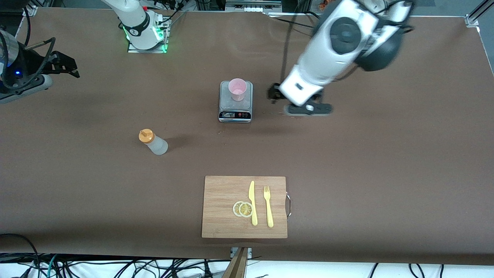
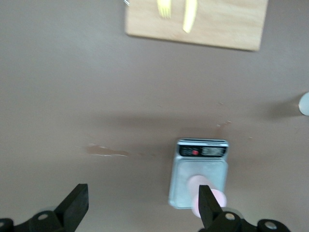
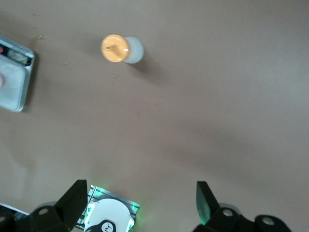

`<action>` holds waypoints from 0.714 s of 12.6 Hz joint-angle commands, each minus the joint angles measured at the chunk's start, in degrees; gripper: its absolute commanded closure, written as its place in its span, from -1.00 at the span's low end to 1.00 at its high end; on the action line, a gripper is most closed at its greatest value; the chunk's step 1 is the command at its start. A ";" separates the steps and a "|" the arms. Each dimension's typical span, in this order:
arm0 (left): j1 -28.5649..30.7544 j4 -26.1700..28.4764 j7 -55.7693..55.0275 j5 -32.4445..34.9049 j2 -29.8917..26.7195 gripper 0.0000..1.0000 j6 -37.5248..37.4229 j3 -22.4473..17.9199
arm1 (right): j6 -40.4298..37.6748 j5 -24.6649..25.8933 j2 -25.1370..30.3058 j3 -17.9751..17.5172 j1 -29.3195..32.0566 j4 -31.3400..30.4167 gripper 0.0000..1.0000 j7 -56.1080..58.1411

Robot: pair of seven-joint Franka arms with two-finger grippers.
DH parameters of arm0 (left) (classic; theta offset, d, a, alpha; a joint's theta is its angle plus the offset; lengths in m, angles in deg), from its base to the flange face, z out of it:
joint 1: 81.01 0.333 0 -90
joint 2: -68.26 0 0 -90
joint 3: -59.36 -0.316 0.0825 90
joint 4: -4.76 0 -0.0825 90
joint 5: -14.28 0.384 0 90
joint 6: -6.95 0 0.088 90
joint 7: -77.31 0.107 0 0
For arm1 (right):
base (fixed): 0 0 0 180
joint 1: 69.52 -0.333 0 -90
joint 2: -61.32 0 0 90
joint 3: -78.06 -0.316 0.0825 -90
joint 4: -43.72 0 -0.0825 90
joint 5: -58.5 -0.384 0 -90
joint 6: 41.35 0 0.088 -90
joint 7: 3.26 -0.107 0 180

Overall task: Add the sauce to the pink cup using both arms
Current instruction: 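Retract the left gripper while the right gripper reaches toward the bottle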

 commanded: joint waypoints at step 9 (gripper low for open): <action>26.16 -4.90 28.54 11.29 -8.22 -1.00 -18.52 0.66 | 8.23 -10.30 -5.63 0.41 2.15 -3.52 -1.00 28.30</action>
